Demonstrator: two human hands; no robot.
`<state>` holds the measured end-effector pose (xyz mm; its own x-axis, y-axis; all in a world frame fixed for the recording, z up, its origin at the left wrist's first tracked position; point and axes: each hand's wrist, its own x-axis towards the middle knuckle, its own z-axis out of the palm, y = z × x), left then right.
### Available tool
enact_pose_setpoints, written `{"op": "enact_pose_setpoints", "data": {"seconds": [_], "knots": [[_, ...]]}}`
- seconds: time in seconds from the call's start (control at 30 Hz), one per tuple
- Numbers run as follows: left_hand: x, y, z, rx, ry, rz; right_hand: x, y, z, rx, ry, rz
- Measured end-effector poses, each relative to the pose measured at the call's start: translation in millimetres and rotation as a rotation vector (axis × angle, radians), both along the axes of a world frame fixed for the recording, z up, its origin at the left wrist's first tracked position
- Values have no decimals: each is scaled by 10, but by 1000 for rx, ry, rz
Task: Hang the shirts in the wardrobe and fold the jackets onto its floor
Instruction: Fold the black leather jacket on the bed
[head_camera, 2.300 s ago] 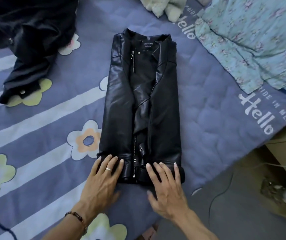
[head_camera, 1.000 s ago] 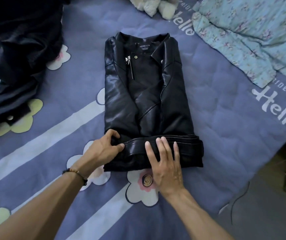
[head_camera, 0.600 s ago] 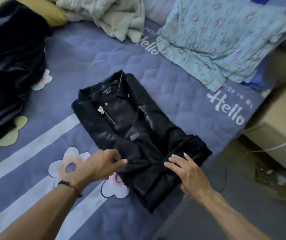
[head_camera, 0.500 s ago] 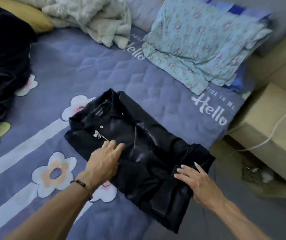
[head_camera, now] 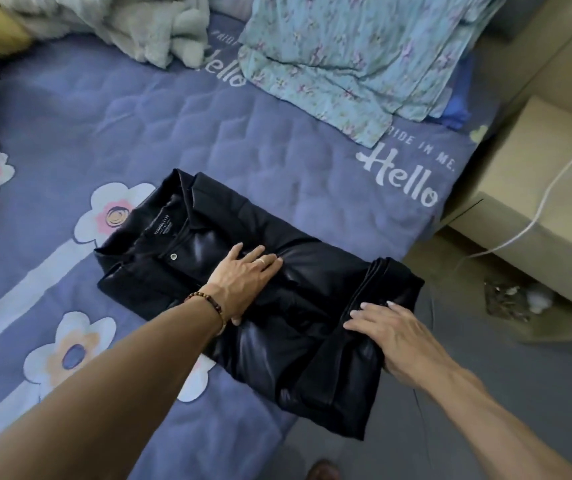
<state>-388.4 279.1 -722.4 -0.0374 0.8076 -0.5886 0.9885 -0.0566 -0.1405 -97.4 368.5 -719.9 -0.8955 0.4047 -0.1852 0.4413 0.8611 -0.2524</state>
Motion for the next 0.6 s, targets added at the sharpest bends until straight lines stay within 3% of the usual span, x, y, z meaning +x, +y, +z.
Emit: {"op": "enact_pose_setpoints", "data": {"seconds": [0.33, 0.43, 0.5, 0.6], "knots": [[-55, 44, -272, -23, -27, 56, -154, 29, 148, -72, -118, -11], [-41, -44, -109, 78, -35, 76, -333, 49, 435, -123, -313, -3], [-24, -263, 58, 255, -71, 120, -540, 56, 724, -97, -371, 7], [-107, -749, 238, 516, -152, 347, -978, 58, 1165, -90, -510, 33]]}}
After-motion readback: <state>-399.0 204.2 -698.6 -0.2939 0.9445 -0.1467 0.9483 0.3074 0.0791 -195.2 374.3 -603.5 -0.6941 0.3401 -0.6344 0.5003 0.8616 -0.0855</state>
